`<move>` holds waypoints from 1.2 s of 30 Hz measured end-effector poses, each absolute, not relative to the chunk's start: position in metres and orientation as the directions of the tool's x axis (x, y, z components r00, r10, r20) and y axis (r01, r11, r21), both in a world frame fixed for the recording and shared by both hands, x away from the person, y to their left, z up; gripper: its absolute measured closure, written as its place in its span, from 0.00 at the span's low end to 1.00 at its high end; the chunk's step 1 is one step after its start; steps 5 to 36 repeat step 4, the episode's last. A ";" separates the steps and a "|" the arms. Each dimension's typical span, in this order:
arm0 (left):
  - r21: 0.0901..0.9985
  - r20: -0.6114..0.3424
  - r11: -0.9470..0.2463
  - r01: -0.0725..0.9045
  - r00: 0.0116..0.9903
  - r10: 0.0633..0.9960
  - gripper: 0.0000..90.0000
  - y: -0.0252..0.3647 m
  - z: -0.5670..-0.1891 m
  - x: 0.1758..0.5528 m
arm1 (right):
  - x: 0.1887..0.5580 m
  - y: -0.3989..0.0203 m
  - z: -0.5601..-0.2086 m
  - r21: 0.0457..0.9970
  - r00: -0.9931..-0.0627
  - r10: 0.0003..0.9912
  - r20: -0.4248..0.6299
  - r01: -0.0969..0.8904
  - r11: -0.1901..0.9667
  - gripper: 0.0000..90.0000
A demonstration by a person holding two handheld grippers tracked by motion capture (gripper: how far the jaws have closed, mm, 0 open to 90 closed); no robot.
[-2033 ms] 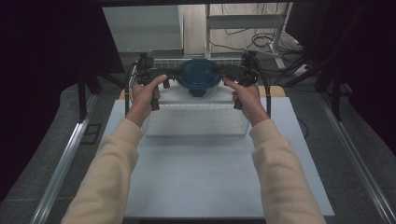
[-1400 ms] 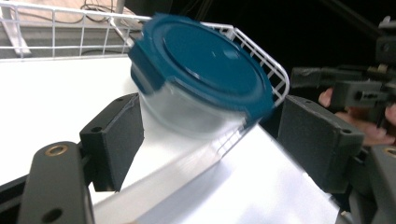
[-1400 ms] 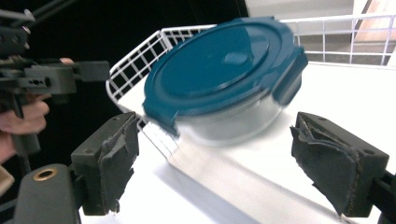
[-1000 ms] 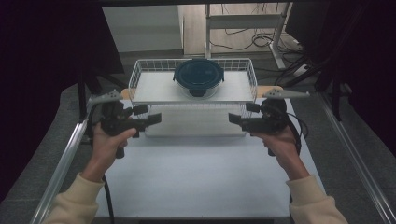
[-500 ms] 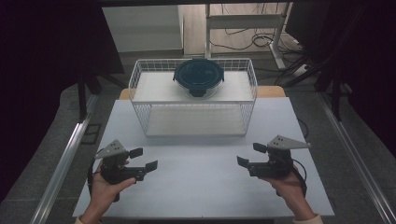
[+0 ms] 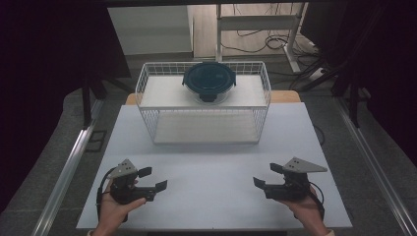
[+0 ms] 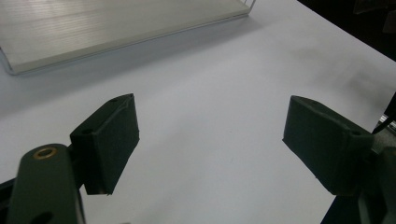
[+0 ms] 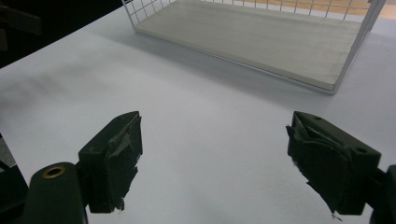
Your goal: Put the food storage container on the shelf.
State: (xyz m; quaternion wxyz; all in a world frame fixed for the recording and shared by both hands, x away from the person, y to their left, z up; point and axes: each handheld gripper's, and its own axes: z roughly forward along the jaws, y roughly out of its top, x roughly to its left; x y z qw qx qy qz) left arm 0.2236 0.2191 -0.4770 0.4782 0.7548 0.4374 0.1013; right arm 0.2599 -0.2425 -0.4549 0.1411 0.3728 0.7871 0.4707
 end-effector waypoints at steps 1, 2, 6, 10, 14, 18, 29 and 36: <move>0.809 -0.264 -0.162 0.565 0.596 0.758 0.20 0.220 -0.478 0.224 | 0.259 -0.243 -0.455 0.849 -0.685 0.718 0.123 0.448 0.282 0.20; 0.809 -0.264 -0.160 0.566 0.593 0.761 0.20 0.220 -0.479 0.224 | 0.259 -0.243 -0.455 0.851 -0.686 0.718 0.120 0.444 0.282 0.19; 0.807 -0.263 -0.162 0.568 0.590 0.763 0.20 0.221 -0.481 0.225 | 0.259 -0.244 -0.456 0.851 -0.684 0.721 0.111 0.441 0.286 0.19; 0.807 -0.263 -0.162 0.568 0.590 0.763 0.20 0.221 -0.481 0.225 | 0.259 -0.244 -0.456 0.851 -0.684 0.721 0.111 0.441 0.286 0.19; 0.807 -0.263 -0.162 0.568 0.590 0.763 0.20 0.221 -0.481 0.225 | 0.259 -0.244 -0.456 0.851 -0.684 0.721 0.111 0.441 0.286 0.19; 0.807 -0.263 -0.162 0.568 0.590 0.763 0.20 0.221 -0.481 0.225 | 0.259 -0.244 -0.456 0.851 -0.684 0.721 0.111 0.441 0.286 0.19; 0.807 -0.263 -0.162 0.568 0.590 0.763 0.20 0.221 -0.481 0.225 | 0.259 -0.244 -0.456 0.851 -0.684 0.721 0.111 0.441 0.286 0.19; 0.807 -0.263 -0.162 0.568 0.590 0.763 0.20 0.221 -0.481 0.225 | 0.259 -0.244 -0.456 0.851 -0.684 0.721 0.111 0.441 0.286 0.19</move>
